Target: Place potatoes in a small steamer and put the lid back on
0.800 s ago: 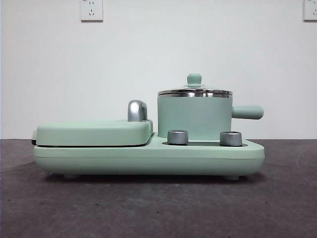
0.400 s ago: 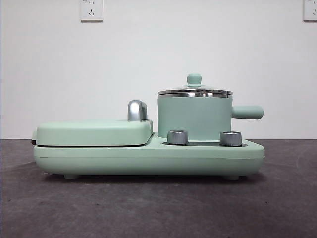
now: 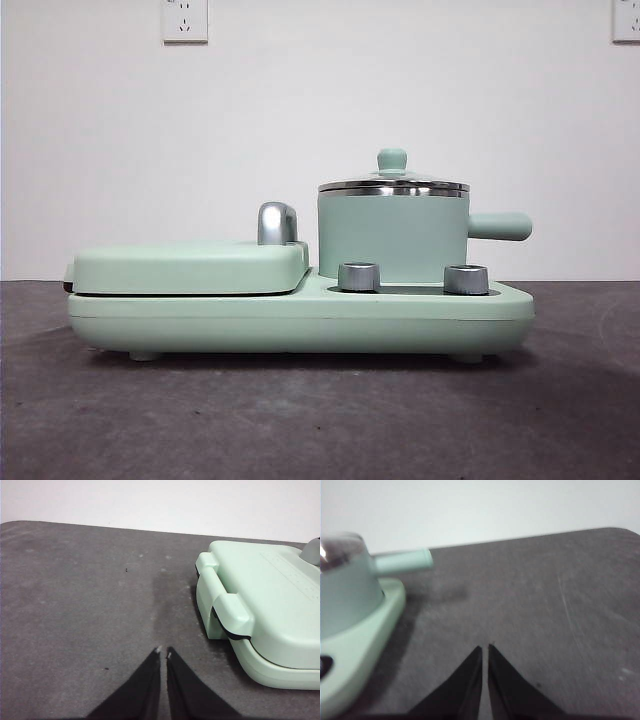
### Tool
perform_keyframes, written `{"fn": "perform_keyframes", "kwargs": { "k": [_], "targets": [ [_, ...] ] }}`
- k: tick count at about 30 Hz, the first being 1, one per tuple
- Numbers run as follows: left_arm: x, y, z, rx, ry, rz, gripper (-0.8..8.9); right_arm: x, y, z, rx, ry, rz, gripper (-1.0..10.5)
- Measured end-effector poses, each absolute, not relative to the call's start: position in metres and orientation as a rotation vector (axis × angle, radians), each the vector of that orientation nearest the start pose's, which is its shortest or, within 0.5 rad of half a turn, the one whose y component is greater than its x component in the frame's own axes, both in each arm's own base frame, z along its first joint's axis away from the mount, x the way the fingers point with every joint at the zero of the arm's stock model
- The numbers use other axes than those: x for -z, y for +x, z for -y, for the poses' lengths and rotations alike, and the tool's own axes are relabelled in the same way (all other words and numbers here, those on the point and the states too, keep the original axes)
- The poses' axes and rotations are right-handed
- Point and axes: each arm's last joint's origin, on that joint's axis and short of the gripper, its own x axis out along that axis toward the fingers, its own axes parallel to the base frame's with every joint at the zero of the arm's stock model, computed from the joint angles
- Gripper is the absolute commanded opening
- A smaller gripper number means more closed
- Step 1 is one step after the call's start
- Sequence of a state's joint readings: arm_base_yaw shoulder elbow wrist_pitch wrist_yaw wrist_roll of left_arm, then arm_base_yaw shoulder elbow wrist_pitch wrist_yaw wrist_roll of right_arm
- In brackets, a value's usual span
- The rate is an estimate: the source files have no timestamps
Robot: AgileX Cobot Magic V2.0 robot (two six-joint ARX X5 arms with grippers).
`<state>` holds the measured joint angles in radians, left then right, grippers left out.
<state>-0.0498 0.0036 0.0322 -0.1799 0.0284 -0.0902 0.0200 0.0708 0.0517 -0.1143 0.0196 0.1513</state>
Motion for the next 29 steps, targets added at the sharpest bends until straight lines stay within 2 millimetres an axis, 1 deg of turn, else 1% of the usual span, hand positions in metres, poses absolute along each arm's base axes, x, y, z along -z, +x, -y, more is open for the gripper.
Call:
{"fn": "perform_keyframes", "kwargs": {
  "k": [2, 4, 13, 29],
  "targets": [
    [-0.1569, 0.0946, 0.0055, 0.071, -0.088, -0.155, 0.19, -0.1548, 0.0992, -0.0012, 0.005, 0.13, -0.156, 0.2],
    [-0.1569, 0.0946, 0.0055, 0.071, -0.088, -0.155, 0.19, -0.1507, 0.0986, -0.0015, -0.004, 0.111, -0.184, 0.2],
    [-0.1569, 0.0946, 0.0055, 0.071, -0.088, -0.155, 0.19, -0.1525, 0.0957, -0.0014, -0.015, 0.032, -0.156, 0.2],
    [-0.1569, 0.0946, 0.0055, 0.071, -0.088, -0.155, 0.19, -0.1527, 0.0958, -0.0019, -0.034, 0.023, -0.154, 0.2]
  ]
}}
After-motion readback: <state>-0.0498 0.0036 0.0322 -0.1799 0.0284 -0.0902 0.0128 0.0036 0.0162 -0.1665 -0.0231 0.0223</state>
